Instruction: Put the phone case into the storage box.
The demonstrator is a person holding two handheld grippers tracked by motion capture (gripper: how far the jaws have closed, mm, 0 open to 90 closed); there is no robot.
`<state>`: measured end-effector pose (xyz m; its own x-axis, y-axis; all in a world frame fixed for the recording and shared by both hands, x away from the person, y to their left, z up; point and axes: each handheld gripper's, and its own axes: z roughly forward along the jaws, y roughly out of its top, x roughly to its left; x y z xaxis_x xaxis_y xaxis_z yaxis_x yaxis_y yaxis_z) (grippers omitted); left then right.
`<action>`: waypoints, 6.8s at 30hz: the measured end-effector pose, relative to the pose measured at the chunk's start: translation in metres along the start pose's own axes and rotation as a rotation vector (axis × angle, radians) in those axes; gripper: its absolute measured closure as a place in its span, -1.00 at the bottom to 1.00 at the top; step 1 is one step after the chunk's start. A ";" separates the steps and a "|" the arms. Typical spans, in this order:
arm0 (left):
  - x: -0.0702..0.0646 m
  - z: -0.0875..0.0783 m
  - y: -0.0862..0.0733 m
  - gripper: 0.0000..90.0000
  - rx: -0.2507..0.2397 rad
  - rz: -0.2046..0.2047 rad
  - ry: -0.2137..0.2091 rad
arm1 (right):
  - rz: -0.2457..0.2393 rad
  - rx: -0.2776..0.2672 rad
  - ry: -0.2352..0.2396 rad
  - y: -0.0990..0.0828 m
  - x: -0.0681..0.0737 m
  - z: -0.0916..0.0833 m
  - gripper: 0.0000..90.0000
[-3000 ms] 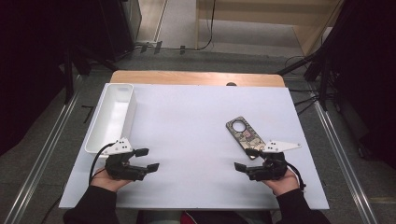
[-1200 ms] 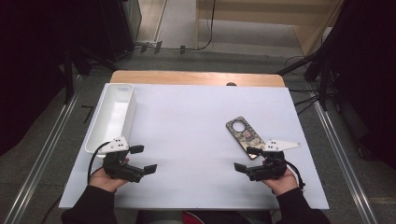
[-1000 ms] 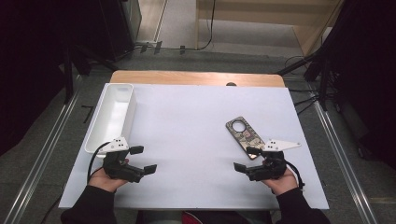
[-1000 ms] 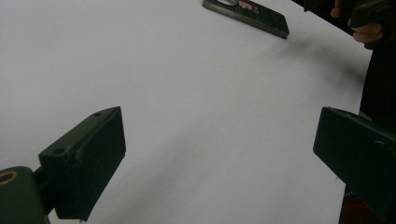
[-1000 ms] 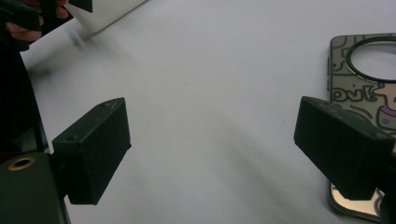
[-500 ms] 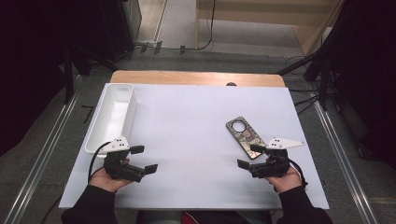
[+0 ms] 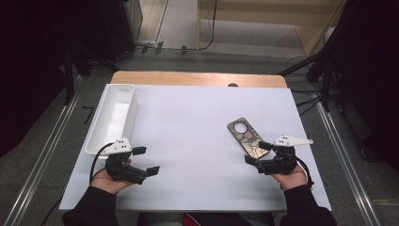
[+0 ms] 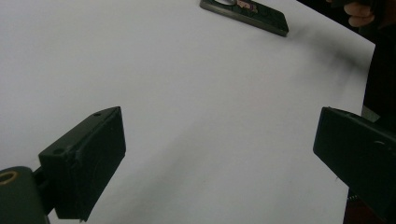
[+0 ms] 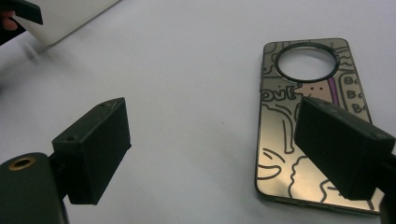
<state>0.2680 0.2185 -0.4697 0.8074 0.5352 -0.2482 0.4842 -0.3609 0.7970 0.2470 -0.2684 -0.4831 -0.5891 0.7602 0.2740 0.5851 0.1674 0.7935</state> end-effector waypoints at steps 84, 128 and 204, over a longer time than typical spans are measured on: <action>0.003 0.001 -0.001 -0.96 0.022 -0.008 0.017 | 0.032 0.003 -0.177 0.035 -0.050 0.034 -0.79; 0.002 0.002 -0.001 -0.96 0.035 -0.003 0.020 | 0.019 0.148 -0.208 0.013 -0.052 0.062 -0.79; 0.001 0.001 -0.001 -0.84 0.022 -0.006 0.004 | -0.052 0.207 -0.298 0.011 -0.043 0.073 -0.77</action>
<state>0.2684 0.2190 -0.4711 0.8033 0.5404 -0.2502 0.4960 -0.3746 0.7834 0.3194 -0.2530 -0.5261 -0.4507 0.8917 0.0417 0.6771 0.3111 0.6669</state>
